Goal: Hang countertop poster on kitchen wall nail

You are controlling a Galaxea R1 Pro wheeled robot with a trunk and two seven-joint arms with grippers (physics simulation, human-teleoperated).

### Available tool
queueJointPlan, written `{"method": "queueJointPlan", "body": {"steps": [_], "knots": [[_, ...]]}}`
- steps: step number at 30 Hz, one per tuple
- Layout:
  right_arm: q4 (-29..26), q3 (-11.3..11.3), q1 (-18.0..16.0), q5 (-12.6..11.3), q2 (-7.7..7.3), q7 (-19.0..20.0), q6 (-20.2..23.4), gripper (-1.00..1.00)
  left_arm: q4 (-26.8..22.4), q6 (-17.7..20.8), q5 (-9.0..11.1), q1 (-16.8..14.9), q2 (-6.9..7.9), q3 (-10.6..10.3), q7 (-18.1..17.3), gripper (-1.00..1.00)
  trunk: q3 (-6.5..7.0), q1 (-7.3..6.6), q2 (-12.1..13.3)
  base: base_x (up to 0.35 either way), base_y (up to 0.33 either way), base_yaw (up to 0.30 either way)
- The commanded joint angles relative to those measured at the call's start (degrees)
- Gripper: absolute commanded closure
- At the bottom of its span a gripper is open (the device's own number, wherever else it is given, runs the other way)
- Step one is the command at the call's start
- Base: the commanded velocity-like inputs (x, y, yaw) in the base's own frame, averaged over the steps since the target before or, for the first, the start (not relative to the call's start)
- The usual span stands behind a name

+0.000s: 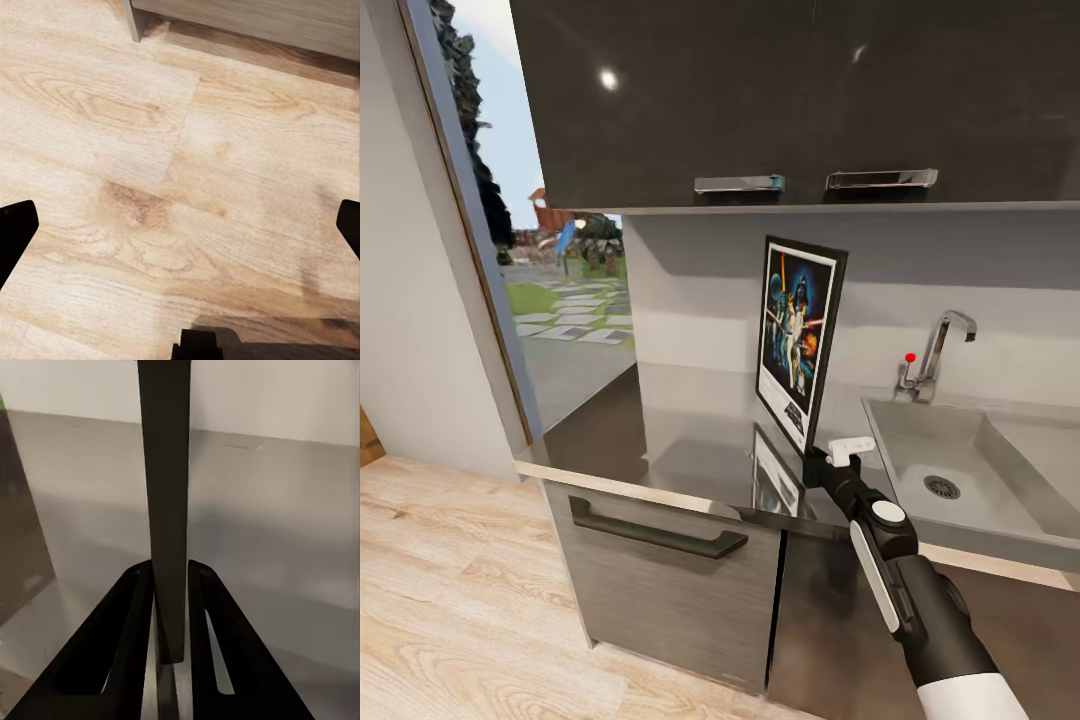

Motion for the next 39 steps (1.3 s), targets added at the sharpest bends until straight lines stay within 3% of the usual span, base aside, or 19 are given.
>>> {"method": "queueJointPlan", "body": {"steps": [1, 17, 22, 39], "knots": [[-0.35, -0.06, -0.04, -0.15, 0.03, 0.3, 0.32, 1.0, -0.07, -0.08, 0.0, 0.02, -0.02, 0.03, 0.01, -1.0, -0.05, 0.0, -0.03, 0.0, 0.0, 0.0], [-2.41, 0.01, 0.39, -0.15, 0.03, 0.33, 0.43, 1.0, -0.07, -0.08, 0.0, 0.02, 0.0, 0.05, 0.01, -1.0, -0.05, 0.0, -0.03, 0.0, 0.0, 0.0], [-2.44, 0.09, 0.54, -0.15, 0.1, 0.33, 0.43, 1.0, -0.09, -0.09, 0.01, 0.02, 1.01, 0.02, 0.01, -1.0, -0.05, 0.0, -0.03, -0.053, 0.004, 0.0], [-2.45, 0.11, 0.58, -0.15, 0.11, 0.38, 0.43, 1.0, -0.13, -0.21, 0.02, 0.02, 1.41, 0.01, -0.08, -1.0, -0.05, 0.0, -0.03, -0.285, 0.076, 0.0]]}}
